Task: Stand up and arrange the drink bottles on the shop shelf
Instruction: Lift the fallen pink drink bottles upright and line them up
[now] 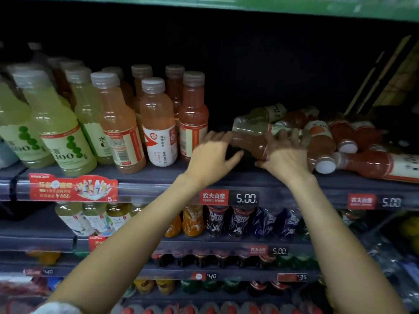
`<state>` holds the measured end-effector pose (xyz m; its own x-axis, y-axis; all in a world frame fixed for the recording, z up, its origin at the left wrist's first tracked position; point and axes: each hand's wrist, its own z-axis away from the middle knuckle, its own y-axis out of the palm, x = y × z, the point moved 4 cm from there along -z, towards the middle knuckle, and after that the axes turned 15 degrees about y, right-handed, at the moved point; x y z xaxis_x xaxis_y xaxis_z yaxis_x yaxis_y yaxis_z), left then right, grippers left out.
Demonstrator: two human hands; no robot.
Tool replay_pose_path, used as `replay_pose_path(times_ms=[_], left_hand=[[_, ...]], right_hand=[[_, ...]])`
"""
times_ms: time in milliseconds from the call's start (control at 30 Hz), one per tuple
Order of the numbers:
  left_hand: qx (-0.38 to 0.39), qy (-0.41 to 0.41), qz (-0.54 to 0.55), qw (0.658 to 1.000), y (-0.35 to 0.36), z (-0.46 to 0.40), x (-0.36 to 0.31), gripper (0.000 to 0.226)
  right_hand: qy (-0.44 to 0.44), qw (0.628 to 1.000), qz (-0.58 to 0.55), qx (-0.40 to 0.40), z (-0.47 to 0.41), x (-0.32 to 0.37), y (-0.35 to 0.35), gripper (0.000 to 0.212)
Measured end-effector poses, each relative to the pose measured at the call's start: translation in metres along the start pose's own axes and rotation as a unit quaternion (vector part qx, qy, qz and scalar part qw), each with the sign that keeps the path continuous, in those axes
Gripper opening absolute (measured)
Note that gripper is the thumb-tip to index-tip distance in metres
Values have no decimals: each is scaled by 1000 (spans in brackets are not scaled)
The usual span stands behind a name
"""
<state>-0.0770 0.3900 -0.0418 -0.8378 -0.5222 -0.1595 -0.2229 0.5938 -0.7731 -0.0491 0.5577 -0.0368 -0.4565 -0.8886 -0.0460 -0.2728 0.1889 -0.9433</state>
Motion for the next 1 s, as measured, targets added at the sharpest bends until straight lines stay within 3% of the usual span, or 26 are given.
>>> replay_pose_path(times_ms=[100,200,267,333,367,433,500,600,733,867,1000], left_hand=[[-31,-107,184,977,15,-7,2,36],[-127,-215,379,891,14,-10,-2,21],[-147,-261,477,826,13,-10,-8,28],[-144,-271,540,784,8,-8,-13,37],[-140,-261,558,775,4,-7,-14,39],[-127,-218,569,783,-3,-1,-15,45],[-111,-162,538,820,-9,9,-12,59],[-108,-108,438,886,-15,26,-3,73],[-156,-98,278,943,-28,47,10,74],[-190,-120,223,949,-36,60,21,84],[-222,-122,209,945,-38,69,28,82]], right_hand=[[9,998,-55,37,-6,-12,9,76],[13,992,-123,-1,-5,-16,7,75],[33,977,-206,-39,-2,-17,-1,74],[47,931,-359,-55,2,-15,-9,73],[43,888,-456,-37,3,-13,-11,72],[26,776,-629,34,10,-3,-17,69],[15,681,-724,104,17,12,-18,65],[8,626,-760,175,26,37,-17,62],[-18,629,-746,215,33,65,-13,63],[-73,662,-715,215,37,87,-18,65],[-109,725,-659,170,36,98,-18,74]])
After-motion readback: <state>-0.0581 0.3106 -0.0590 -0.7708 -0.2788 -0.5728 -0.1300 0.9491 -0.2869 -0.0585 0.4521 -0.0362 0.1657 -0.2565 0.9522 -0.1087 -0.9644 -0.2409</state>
